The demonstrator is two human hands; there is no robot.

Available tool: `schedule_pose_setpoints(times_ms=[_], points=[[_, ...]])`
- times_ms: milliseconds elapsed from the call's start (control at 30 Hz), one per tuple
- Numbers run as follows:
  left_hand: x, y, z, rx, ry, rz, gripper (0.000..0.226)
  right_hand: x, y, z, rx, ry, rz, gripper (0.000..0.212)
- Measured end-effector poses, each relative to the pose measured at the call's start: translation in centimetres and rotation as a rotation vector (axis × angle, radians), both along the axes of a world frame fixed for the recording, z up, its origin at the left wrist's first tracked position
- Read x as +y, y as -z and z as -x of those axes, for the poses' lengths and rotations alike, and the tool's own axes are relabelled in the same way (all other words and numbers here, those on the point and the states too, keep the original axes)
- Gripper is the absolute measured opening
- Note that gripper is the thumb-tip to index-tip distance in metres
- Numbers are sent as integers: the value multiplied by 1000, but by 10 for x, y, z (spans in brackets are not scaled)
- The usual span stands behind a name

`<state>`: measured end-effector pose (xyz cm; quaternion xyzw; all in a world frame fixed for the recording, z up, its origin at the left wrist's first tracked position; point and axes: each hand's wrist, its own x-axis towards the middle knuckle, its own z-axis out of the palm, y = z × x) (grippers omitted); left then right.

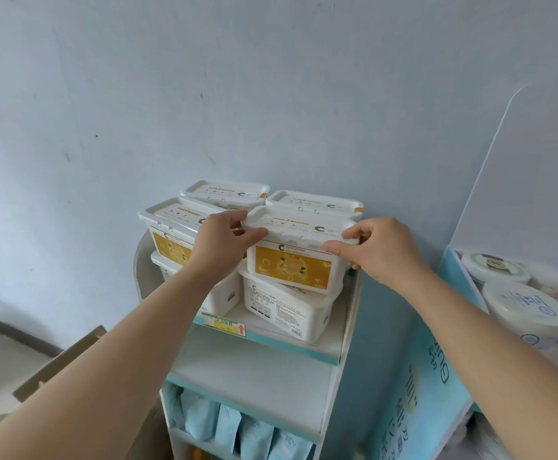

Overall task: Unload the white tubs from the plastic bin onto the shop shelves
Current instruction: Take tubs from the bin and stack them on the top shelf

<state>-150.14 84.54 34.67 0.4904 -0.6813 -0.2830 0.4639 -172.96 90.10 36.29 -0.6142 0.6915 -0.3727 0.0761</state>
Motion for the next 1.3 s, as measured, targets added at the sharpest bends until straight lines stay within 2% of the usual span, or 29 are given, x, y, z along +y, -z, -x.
schedule_pose_setpoints(times_ms=[67, 133, 200, 333, 533, 733, 867, 1033, 1133, 1300], points=[[-3, 0, 2, 14, 11, -6, 52, 2, 0, -3, -1, 5, 12, 45], [-5, 0, 2, 5, 27, 10, 47, 4, -1, -7, -8, 14, 14, 42], [-6, -1, 1, -28, 32, 19, 45, 6, 0, -12, -15, 30, 11, 42], [-12, 3, -4, -69, 53, -26, 64, 15, 4, -26, 1, 87, 35, 44], [-7, 8, -12, -155, 83, -26, 69, 27, 12, -50, -24, 158, 70, 41], [-1, 12, -20, -268, 124, 2, 74, 43, 17, -64, -30, 176, 70, 57], [7, 16, -26, -322, 135, 71, 67, 56, 25, -73, 51, 224, 66, 62], [25, 21, -30, -425, 145, 239, 56, 77, 24, -83, 188, 267, 62, 55], [43, 27, -26, -481, 194, 336, 50, 98, 28, -80, 226, 311, 96, 50], [79, 43, -1, -525, 340, 447, 40, 145, 57, -58, 342, 408, 48, 52]])
